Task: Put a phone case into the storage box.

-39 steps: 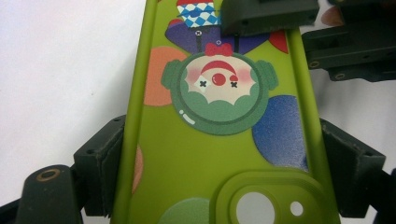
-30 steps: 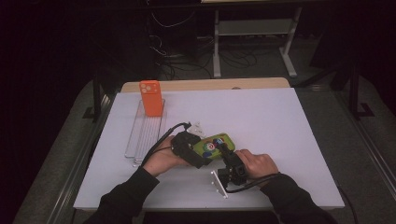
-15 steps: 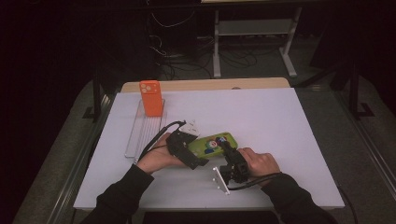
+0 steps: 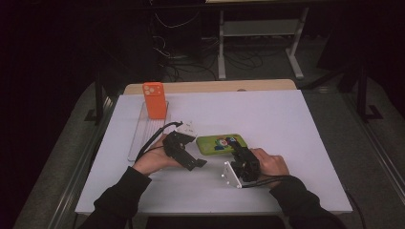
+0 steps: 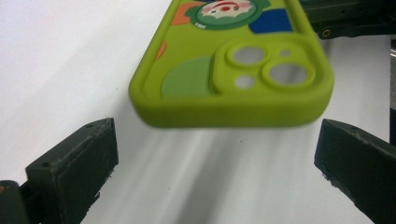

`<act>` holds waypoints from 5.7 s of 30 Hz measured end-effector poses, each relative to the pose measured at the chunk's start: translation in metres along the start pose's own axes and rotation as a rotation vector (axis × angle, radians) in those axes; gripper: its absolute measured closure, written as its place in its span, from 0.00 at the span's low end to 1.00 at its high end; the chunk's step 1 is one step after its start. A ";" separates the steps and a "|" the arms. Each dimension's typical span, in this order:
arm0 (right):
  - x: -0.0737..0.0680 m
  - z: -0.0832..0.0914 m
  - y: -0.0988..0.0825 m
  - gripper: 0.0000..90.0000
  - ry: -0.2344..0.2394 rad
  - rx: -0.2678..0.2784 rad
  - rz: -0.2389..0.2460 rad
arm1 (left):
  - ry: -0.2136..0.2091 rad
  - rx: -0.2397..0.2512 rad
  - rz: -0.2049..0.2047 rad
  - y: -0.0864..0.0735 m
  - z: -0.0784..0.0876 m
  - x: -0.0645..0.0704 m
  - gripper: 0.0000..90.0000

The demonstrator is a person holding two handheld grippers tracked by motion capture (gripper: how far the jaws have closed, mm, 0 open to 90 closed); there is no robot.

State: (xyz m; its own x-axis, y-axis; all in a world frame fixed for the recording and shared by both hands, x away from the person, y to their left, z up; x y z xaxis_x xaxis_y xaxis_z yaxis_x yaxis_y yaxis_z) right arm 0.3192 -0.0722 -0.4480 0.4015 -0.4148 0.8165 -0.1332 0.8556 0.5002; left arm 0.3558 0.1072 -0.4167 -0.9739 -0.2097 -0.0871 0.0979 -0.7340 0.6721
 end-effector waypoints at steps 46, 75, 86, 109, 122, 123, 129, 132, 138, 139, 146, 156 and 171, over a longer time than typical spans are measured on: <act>0.029 -0.010 -0.007 0.84 0.483 -0.048 -1.218 | 0.147 0.209 0.163 0.022 0.012 -0.024 0.00; 0.006 -0.007 0.026 0.84 0.571 -0.014 -1.193 | 0.125 0.327 0.193 0.038 0.000 -0.021 0.00; 0.000 -0.006 0.027 0.84 0.572 -0.024 -1.165 | 0.106 0.333 0.233 0.039 -0.006 -0.021 0.00; -0.005 -0.008 0.026 0.84 0.566 -0.046 -1.136 | 0.124 0.369 0.269 0.038 -0.003 -0.022 0.14; 0.006 -0.003 0.004 0.39 0.624 -0.093 -1.145 | 0.234 0.346 0.264 0.038 0.014 -0.042 0.15; 0.008 -0.002 0.000 0.37 0.622 -0.104 -1.153 | 0.239 0.346 0.264 0.038 0.017 -0.044 0.15; 0.019 0.003 -0.019 0.26 0.634 -0.114 -1.168 | 0.276 0.353 0.256 0.044 0.035 -0.059 0.15; 0.024 0.007 -0.028 0.20 0.641 -0.111 -1.178 | 0.294 0.360 0.258 0.046 0.045 -0.065 0.15; 0.024 0.014 -0.048 0.09 0.625 -0.133 -1.180 | 0.322 0.343 0.252 0.045 0.061 -0.079 0.15; 0.024 0.015 -0.051 0.07 0.624 -0.137 -1.185 | 0.327 0.345 0.258 0.044 0.064 -0.082 0.15; 0.021 0.020 -0.067 0.00 0.588 -0.148 -1.133 | 0.381 0.335 0.258 0.043 0.084 -0.098 0.15; 0.016 0.028 -0.083 0.00 0.585 -0.210 -1.121 | 0.488 0.319 0.266 0.037 0.115 -0.120 0.15; 0.016 0.030 -0.089 0.00 0.571 -0.215 -1.113 | 0.703 0.240 0.358 0.017 0.141 -0.159 0.15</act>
State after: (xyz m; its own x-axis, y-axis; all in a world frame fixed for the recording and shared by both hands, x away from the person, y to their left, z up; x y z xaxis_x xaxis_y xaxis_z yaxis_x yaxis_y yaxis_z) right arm 0.3101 -0.1639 -0.4705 0.5404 -0.7933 -0.2805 0.6541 0.1864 0.7331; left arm 0.4833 0.2189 -0.2876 -0.5284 -0.8188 -0.2245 0.2543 -0.4049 0.8783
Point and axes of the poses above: each handheld gripper's, and its own axes: z roughly backward along the jaws, y roughly out of its top, x roughly to its right, the point moved 5 cm from there along -z, roughly forward along the jaws, and after that the axes turned 15 degrees about -z, right-handed, at the moved point
